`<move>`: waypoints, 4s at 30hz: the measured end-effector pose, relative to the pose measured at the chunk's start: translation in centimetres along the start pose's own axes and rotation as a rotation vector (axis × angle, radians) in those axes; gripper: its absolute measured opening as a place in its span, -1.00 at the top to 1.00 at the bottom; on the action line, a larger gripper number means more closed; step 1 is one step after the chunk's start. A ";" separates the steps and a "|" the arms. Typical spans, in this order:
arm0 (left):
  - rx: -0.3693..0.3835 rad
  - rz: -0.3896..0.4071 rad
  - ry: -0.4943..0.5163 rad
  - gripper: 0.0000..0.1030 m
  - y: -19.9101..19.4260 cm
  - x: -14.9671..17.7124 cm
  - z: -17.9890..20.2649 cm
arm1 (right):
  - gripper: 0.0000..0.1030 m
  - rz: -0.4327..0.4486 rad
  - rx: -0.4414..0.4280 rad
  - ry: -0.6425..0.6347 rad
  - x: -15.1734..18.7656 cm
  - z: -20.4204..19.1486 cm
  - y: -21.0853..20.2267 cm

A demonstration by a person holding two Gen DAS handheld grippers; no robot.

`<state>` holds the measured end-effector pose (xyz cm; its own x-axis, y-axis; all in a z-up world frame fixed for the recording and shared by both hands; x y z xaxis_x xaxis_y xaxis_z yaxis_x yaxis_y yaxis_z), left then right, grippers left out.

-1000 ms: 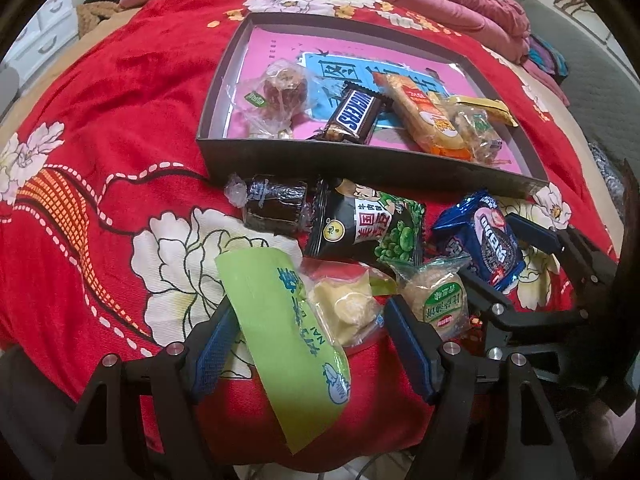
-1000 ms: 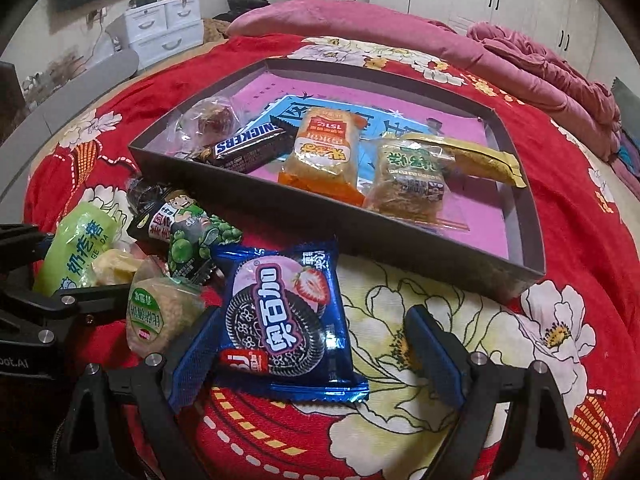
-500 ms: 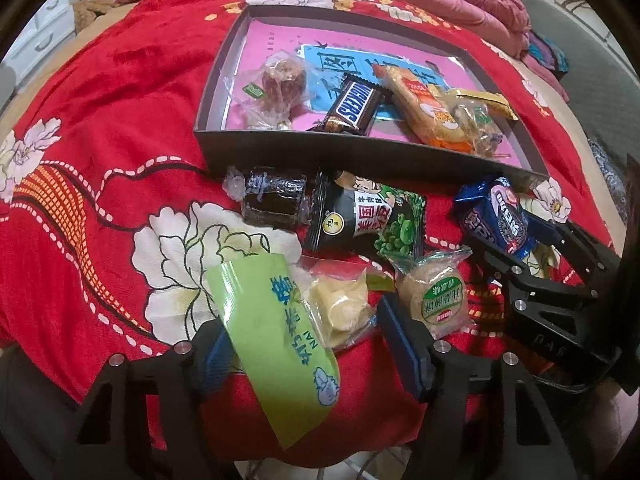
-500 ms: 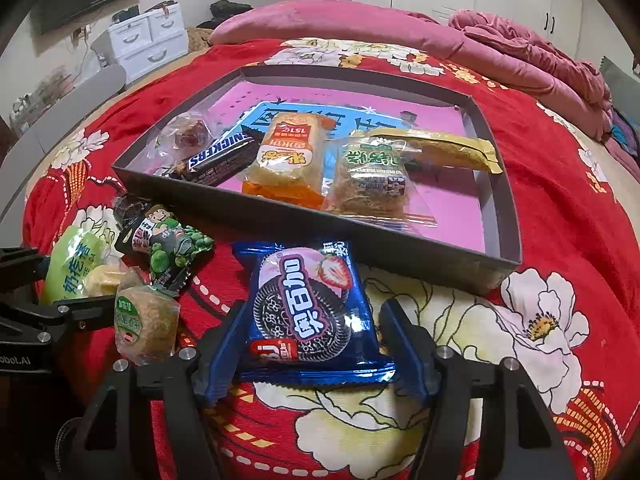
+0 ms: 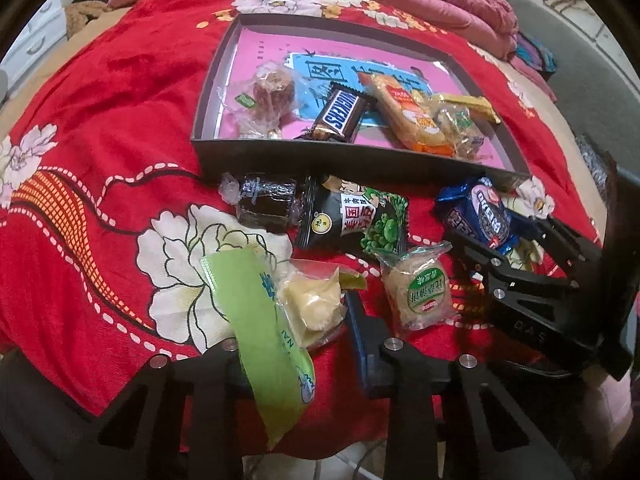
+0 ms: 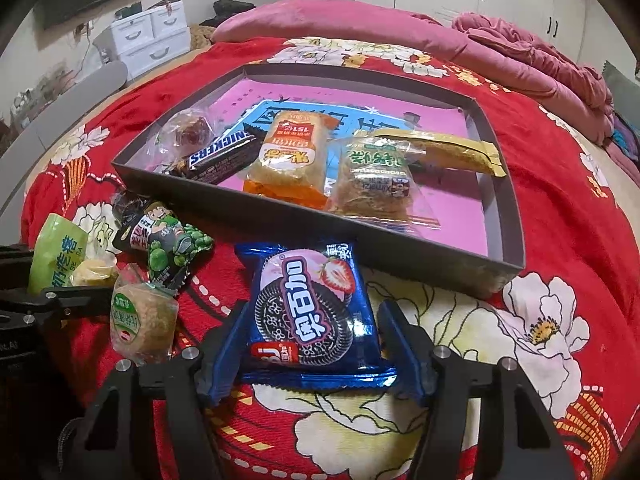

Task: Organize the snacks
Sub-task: 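Close the right tool on the blue cookie pack while the left closes on the green-wrapped bar, then lift the blue cookie pack with the right tool while the left lifts the green bar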

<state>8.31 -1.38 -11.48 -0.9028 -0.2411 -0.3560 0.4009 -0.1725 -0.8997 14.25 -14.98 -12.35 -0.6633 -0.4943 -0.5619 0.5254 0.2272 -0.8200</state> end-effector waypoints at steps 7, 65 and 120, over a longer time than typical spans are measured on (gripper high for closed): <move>0.017 0.021 0.003 0.38 -0.9 -0.2 0.0 | -0.21 0.006 0.001 0.035 0.2 0.6 -0.8; 0.084 0.102 -0.133 0.39 -4.7 -3.1 -3.4 | -0.23 -0.039 -0.038 -0.002 0.8 -0.3 -0.7; 0.094 0.072 -0.135 0.39 -3.7 -2.6 -3.6 | -0.03 0.024 -0.163 0.222 1.3 3.3 -2.8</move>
<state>8.61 3.32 -8.11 -0.8448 -0.3809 -0.3759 0.4822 -0.2373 -0.8433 13.68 -19.05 -10.42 -0.7616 -0.2955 -0.5768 0.4615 0.3777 -0.8028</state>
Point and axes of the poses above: each gripper's, at about its wrist camera, not at the fingertips, and y roughly the way its jaws point, z to its right, x to its underside, the point moved 6 cm from there along y, roughly the way its jaws point, and after that the axes turned 8 degrees about -y, right-handed, at the moved point
